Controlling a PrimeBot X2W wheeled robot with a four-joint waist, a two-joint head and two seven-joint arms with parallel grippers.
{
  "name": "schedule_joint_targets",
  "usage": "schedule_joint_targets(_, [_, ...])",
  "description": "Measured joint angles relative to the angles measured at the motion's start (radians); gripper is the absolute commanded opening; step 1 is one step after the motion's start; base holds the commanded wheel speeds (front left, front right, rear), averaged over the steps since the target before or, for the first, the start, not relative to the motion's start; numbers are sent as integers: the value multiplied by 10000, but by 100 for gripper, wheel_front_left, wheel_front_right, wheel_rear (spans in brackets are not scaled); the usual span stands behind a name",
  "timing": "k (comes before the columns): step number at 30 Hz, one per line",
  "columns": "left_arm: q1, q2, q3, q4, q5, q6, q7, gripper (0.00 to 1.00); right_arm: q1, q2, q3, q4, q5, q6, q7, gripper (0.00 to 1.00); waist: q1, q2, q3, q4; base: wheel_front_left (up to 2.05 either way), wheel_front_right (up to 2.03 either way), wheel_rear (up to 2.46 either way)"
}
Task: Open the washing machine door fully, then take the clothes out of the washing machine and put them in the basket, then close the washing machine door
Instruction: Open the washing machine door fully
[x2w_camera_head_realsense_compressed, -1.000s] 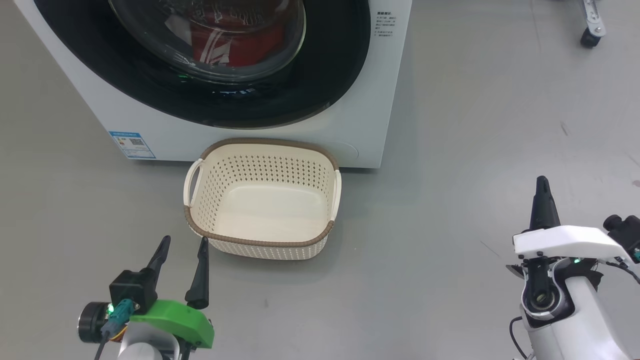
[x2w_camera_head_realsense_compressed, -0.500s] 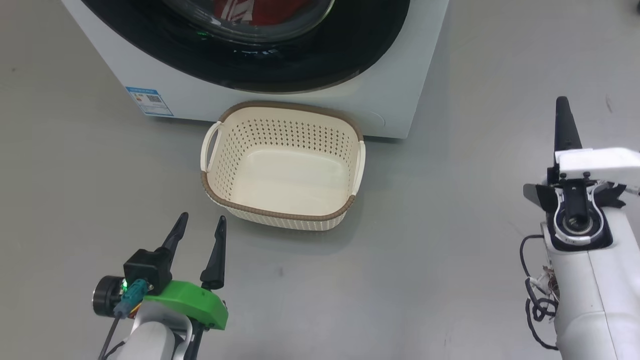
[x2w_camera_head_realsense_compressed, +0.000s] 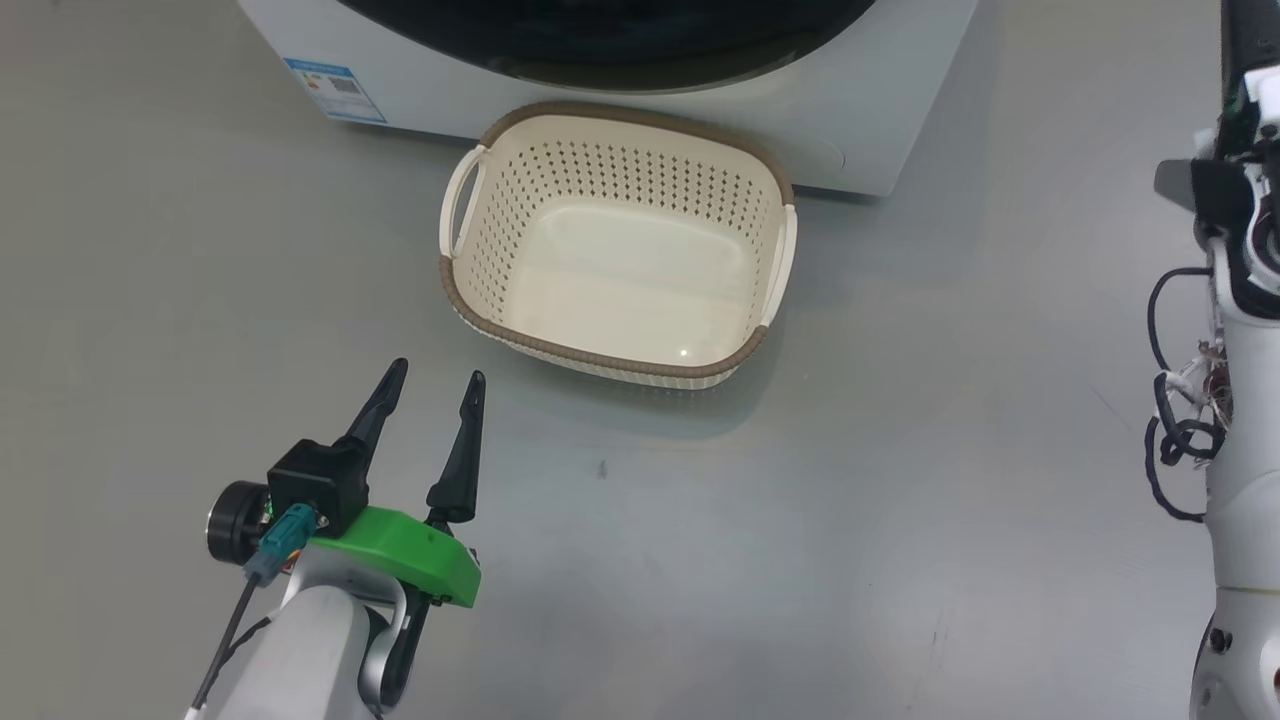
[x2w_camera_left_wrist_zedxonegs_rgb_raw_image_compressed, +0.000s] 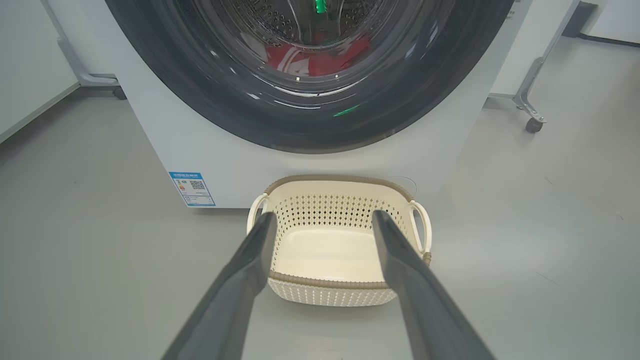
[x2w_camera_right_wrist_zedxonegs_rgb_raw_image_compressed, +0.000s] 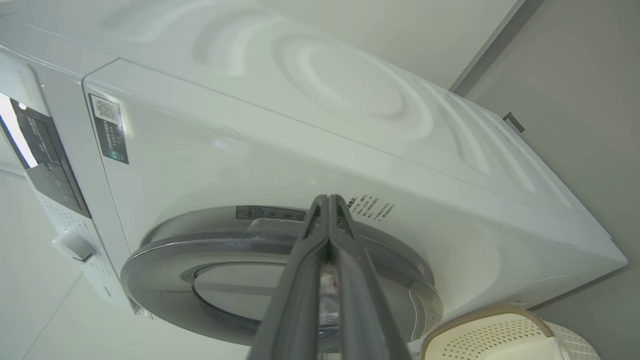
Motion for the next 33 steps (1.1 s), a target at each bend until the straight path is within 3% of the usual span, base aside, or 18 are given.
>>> schedule_joint_targets(15, [-638, -102, -169, 21, -224, -42, -27, 100, -2166, -422, 10, 433, 535, -872, 1147, 0, -1, 0, 1231, 870, 0, 0, 0])
schedule_joint_targets(24, [-722, -123, -405, 33, -665, -42, -27, 100, -2959, -343, -322, 970, 1367, -1212, 1758, 0, 0, 0, 1691, 1288, 0, 0, 0])
schedule_joint_targets(33, [-825, -153, -497, -17, -1223, -13, -27, 100, -3731, -479, -318, 1358, 1475, -1300, 2182, 0, 0, 0, 1987, 1587, 0, 0, 0])
